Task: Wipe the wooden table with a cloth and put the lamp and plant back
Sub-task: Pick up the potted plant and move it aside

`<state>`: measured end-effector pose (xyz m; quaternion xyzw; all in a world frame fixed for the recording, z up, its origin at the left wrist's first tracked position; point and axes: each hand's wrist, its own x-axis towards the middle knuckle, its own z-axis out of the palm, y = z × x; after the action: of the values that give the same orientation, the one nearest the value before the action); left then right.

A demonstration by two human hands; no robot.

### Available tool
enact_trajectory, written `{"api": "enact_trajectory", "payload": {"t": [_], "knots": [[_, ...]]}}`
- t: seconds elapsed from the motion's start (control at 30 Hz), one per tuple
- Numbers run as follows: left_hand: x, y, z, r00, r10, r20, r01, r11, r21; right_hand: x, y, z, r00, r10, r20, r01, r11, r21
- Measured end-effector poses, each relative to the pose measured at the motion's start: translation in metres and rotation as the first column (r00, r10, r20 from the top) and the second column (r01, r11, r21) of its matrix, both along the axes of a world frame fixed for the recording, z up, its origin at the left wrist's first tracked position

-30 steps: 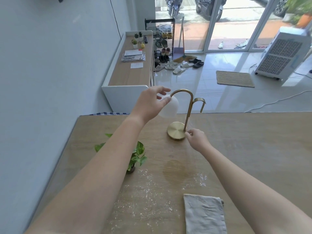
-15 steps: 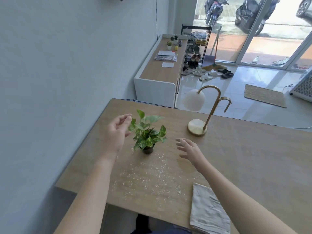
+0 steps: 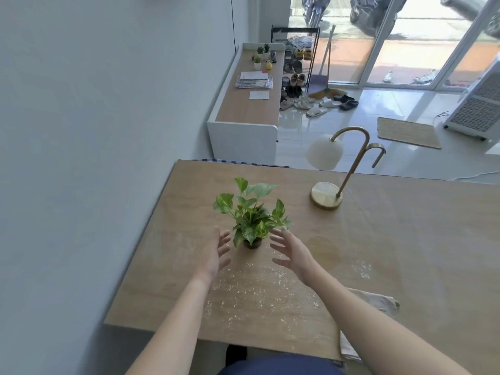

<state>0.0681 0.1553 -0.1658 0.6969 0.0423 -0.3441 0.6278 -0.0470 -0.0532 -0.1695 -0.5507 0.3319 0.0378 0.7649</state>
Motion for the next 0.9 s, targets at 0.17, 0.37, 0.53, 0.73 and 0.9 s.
{"api": "enact_trajectory", "payload": {"t": [0.17, 0.37, 0.53, 0.73, 0.9], "knots": [[0.009, -0.014, -0.010, 0.993, -0.107, -0.051, 0.106, 0.994, -0.012, 0.012, 0.013, -0.005, 0.995, -0.095, -0.017, 0.096, 0.995, 0.024], [0.018, -0.011, -0.025, 0.989, -0.138, -0.055, 0.136, 0.990, -0.046, 0.015, 0.024, -0.017, 0.977, -0.212, 0.004, 0.212, 0.976, 0.044], [0.025, -0.007, -0.033, 0.987, -0.119, -0.104, 0.108, 0.988, -0.106, 0.020, 0.029, -0.024, 0.957, -0.289, 0.026, 0.285, 0.955, 0.084], [0.018, -0.003, -0.031, 0.986, -0.133, -0.100, 0.121, 0.985, -0.119, 0.024, 0.034, -0.025, 0.933, -0.360, 0.028, 0.352, 0.925, 0.145], [0.015, -0.004, -0.031, 0.987, -0.132, -0.088, 0.121, 0.985, -0.119, 0.026, 0.033, -0.026, 0.947, -0.318, 0.035, 0.313, 0.943, 0.110]]}}
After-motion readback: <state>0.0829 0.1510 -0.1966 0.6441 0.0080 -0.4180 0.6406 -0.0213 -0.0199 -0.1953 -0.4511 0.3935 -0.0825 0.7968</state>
